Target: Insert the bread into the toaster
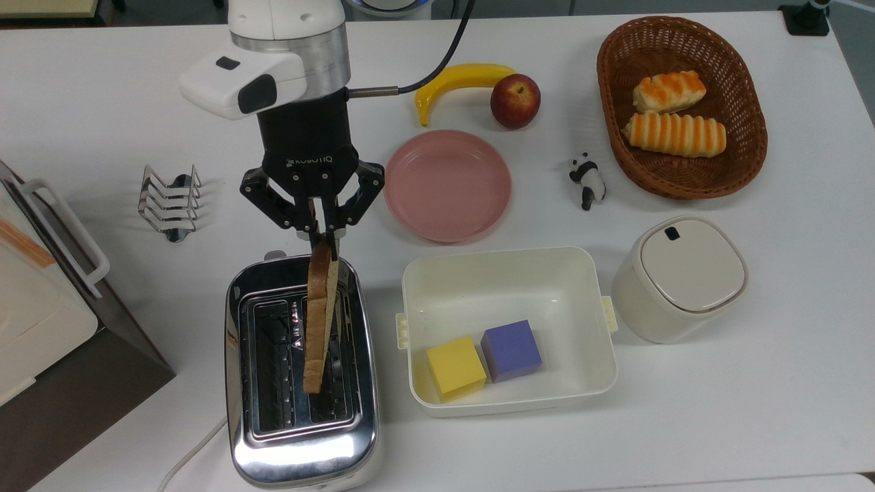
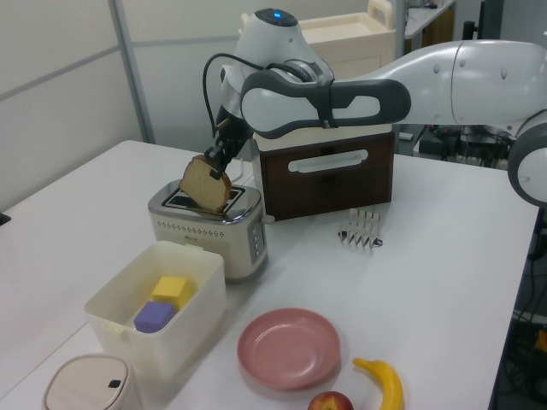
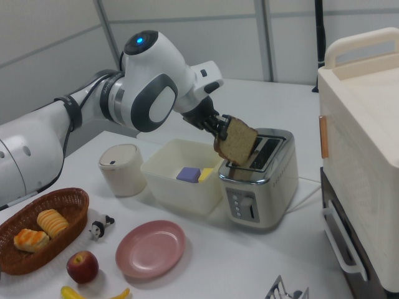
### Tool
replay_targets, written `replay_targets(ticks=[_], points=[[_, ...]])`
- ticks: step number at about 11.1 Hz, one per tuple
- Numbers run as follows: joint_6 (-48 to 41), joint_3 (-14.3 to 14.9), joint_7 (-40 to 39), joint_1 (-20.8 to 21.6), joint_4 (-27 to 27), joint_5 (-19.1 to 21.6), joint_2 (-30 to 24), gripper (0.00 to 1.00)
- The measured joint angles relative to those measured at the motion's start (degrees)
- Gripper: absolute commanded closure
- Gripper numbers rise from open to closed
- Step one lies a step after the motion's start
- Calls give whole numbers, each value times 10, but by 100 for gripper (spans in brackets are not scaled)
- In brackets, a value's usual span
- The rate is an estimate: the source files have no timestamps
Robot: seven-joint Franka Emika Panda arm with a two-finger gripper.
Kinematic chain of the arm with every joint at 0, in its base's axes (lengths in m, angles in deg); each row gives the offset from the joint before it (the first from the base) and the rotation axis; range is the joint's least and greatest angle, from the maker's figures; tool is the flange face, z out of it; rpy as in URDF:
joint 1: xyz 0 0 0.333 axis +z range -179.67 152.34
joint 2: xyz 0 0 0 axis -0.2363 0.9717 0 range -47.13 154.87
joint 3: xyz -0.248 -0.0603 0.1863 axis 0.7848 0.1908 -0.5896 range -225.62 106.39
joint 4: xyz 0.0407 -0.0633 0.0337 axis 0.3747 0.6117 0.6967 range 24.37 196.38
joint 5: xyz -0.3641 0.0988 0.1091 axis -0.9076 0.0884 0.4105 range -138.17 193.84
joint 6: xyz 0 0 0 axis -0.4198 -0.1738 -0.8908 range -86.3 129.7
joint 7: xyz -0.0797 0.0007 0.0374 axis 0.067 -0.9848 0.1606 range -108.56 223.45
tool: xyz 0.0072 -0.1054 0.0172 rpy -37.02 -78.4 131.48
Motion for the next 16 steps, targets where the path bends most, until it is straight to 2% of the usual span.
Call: replay_targets(ticks=[2,4,6,8,10,13,16], points=[[0,1,0,0,0,0,0,31],[0,3,0,0,-1,0,0,28],[0,4,0,0,-3,-1,-2,0],[-34,4,0,1,-4,-19,-14,0],[-129,2,0,11,-4,-36,-34,0],[-297,1,1,43,-2,-42,-63,0],[-372,2,37,59,22,-42,-97,0]])
